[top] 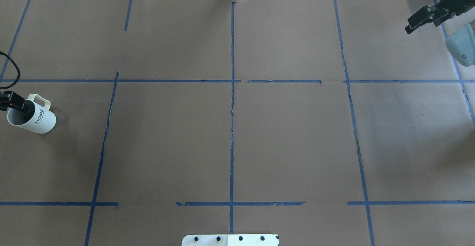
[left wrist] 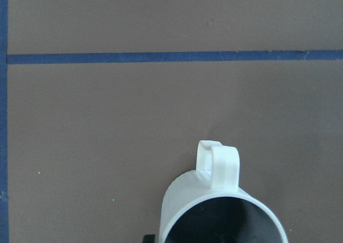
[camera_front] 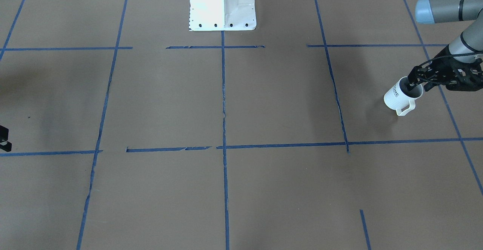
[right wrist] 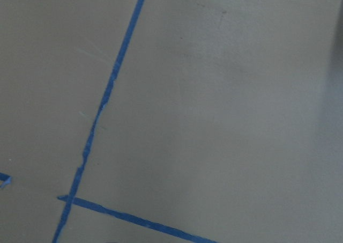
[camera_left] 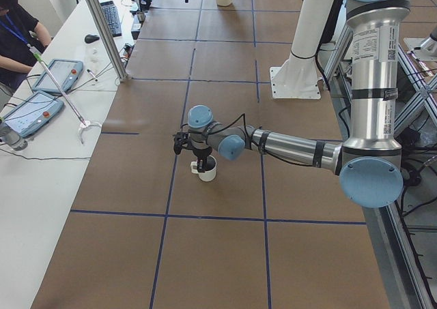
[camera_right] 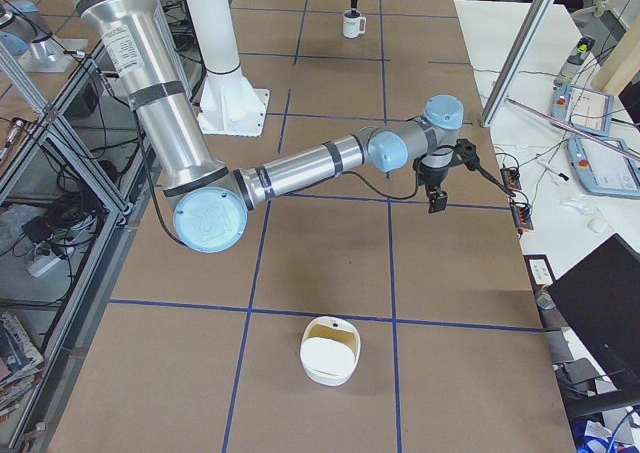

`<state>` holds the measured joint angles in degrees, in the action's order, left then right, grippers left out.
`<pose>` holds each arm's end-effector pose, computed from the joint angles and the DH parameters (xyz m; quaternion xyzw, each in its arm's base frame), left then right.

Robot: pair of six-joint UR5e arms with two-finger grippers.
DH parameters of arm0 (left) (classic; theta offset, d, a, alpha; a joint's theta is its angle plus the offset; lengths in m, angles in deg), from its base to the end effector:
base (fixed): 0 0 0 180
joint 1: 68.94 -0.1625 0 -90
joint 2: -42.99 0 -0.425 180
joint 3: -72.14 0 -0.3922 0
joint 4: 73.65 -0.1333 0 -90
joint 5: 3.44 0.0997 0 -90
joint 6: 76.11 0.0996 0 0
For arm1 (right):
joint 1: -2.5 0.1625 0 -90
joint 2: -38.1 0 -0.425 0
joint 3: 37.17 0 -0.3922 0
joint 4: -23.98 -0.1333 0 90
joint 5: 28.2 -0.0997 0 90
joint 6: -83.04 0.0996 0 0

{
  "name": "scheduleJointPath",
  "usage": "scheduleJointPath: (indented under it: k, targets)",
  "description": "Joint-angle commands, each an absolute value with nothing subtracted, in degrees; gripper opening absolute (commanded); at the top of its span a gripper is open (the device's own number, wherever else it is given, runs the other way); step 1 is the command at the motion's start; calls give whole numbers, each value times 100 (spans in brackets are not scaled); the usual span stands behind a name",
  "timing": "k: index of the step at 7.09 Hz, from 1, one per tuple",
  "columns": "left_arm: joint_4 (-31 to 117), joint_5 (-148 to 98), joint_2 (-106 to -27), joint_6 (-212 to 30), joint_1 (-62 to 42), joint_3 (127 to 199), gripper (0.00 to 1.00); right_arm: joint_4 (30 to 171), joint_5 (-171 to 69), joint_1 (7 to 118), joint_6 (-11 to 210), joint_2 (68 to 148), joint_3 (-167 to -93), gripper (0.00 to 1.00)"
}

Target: Left arm hands cup to right arm to dump lemon

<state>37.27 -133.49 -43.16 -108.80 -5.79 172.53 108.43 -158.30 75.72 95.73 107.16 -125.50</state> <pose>0.1572 -0.4637 0.5635 0.0284 0.3995 0.0347 0.9157 -0.1199 -0.6371 0.4573 0.1101 -0.3752 -0.1064 0.9142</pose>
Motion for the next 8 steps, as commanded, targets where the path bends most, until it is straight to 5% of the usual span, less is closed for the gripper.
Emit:
scheduleJointPath:
  k: [1, 5, 8]
  targets:
    - [2732, -13562, -4366, -9333, 70, 17312, 100, 11114, -15854, 7938, 8723, 11112, -12576, 100]
    - [950, -13763, -4315, -6997, 1803, 17322, 100, 13293, -15898, 9378, 6478, 11692, -13076, 100]
    - [1045, -13765, -3868, -6881, 1991, 17566, 100, 13261, -16133, 9399, 6773, 12283, -13183, 100]
